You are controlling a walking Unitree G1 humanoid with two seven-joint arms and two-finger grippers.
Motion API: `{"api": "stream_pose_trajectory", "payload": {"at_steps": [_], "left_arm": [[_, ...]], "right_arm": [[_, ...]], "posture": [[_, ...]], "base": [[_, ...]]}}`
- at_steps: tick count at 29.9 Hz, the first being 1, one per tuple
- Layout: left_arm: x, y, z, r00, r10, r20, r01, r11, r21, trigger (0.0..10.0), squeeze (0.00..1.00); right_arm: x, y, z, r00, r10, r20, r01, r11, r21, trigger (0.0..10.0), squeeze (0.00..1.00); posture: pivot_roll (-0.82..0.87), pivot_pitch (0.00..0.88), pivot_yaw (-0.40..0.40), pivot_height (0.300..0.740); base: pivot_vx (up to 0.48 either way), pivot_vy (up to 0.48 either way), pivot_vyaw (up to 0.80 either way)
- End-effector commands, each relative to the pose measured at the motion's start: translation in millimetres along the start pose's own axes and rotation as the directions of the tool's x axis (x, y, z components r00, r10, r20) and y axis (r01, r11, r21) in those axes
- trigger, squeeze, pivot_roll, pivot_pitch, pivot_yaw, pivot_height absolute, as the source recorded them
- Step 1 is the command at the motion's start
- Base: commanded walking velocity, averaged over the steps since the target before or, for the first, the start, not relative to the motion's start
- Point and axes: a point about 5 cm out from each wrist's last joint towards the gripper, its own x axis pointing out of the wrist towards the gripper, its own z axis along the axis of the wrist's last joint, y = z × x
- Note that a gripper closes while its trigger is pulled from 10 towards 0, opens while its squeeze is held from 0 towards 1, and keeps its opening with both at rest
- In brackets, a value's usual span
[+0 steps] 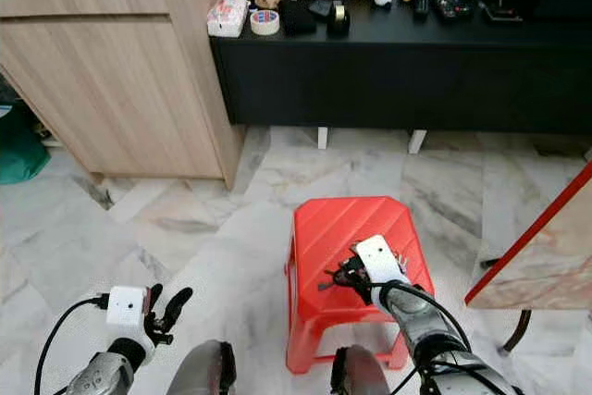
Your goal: Hang keys on a hook
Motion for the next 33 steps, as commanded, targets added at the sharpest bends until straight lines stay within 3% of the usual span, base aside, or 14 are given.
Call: {"api": "stream_pose_trajectory", "payload": {"at_steps": [1,15,24,29,33], "left_arm": [[-4.3,1.4,-1.8,1.0,-0.002,-0.018,0.002,1.0,0.005,10.0,0.0],[-7.5,3.2,4.3,1.0,-0.007,-0.027,0.008,1.0,0.018,10.0,0.0],[-4.7,2.8,7.2,1.0,-0.01,-0.029,0.011,1.0,0.018,10.0,0.0],[-2.8,3.0,8.7,1.0,-0.011,-0.027,0.011,1.0,0.02,10.0,0.0],[-0.6,2.8,9.4,1.0,-0.011,-0.025,0.012,1.0,0.02,10.0,0.0]], "right_arm": [[0.3,1.5,-1.1,1.0,0.017,-0.013,-0.017,1.0,-0.006,10.0,0.0],[3.6,25.3,-3.7,0.984,0.177,-0.029,-0.177,0.984,0.006,10.0,0.0],[3.1,28.5,-4.6,0.981,0.196,0.007,-0.196,0.979,0.056,10.0,0.0],[2.7,21.5,-0.9,0.99,0.139,0.039,-0.141,0.987,0.071,10.0,0.0],[1.8,11.8,8.6,0.99,0.038,0.133,-0.062,0.981,0.186,10.0,0.0]], "posture": [[0.13,0.18,0.02,0.626],[0.14,0.185,0.033,0.626],[0.13,0.178,0.037,0.626],[0.13,0.172,0.037,0.626],[0.12,0.165,0.04,0.626]], "base": [[0.0,0.0,0.0],[0.0,0.0,0.0],[0.0,0.0,0.0],[0.0,0.0,0.0],[0.0,0.0,0.0]]}}
